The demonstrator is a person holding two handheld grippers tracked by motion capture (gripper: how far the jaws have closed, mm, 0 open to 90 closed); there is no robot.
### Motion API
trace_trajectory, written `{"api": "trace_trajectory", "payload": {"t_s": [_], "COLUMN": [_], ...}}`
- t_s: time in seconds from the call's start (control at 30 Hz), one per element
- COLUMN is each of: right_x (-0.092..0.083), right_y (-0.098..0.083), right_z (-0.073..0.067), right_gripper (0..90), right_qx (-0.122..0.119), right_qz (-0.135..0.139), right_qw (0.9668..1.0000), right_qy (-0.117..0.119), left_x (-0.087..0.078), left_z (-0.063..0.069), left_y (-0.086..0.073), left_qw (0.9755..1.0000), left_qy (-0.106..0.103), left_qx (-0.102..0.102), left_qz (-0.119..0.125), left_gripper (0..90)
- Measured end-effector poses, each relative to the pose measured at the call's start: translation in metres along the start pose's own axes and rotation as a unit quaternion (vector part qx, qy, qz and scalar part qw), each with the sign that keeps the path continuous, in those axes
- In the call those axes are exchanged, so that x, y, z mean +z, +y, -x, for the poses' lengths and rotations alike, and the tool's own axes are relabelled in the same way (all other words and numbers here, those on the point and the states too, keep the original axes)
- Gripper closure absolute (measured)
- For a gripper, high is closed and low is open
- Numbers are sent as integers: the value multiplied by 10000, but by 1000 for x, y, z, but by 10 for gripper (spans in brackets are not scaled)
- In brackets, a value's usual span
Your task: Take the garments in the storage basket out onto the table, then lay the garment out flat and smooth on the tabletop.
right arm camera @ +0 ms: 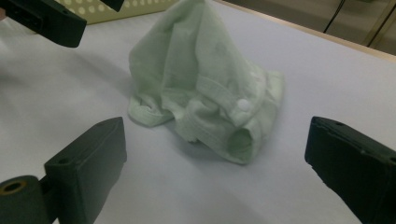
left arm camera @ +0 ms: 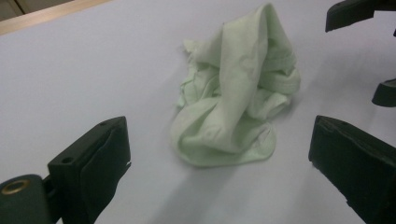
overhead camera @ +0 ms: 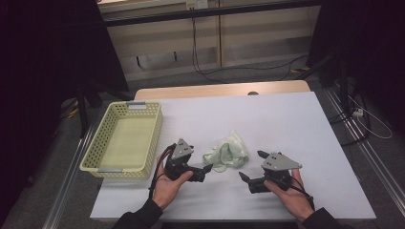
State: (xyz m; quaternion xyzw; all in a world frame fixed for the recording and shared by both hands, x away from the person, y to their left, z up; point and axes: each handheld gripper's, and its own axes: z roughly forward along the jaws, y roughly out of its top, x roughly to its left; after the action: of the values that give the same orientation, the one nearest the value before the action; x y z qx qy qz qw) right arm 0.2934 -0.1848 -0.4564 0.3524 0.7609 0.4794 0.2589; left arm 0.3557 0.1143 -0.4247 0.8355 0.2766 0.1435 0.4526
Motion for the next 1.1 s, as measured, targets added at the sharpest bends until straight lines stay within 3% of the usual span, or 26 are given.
{"api": "trace_trajectory", "payload": {"t_s": [0.27, 0.4, 0.57, 0.67, 0.9, 0.97, 1.07, 1.1], "right_x": [12, 16, 24, 28, 35, 35, 35, 36], "right_y": [5, 8, 13, 16, 17, 18, 20, 20], "right_z": [-7, -7, -7, -6, -2, -1, 1, 2], "right_gripper": [58, 83, 121, 218, 465, 515, 574, 588], "right_qx": [-92, 19, -8, 13, 94, 89, 67, 66], "right_qz": [28, 84, 1, -28, -194, -159, -165, -188], "right_qw": [10000, 10000, 10000, 10000, 9996, 9998, 9998, 9998], "right_qy": [4, 38, 63, 88, 189, 126, 24, -2], "left_x": [-6, 2, 7, 8, 10, 12, 16, 17], "left_z": [-3, -2, -5, -7, -4, -5, -4, -4], "left_y": [-11, -10, -11, -11, -10, -9, -10, -9], "left_qw": [9997, 9998, 9996, 9994, 9998, 9997, 9996, 9997], "left_qy": [196, 140, 148, 168, 144, 36, 213, 133], "left_qx": [-35, 17, 45, 48, 26, -93, -85, -105], "left_qz": [-105, -171, -245, -299, -141, -202, -175, -191], "left_gripper": [59, 57, 45, 45, 42, 48, 56, 68]}}
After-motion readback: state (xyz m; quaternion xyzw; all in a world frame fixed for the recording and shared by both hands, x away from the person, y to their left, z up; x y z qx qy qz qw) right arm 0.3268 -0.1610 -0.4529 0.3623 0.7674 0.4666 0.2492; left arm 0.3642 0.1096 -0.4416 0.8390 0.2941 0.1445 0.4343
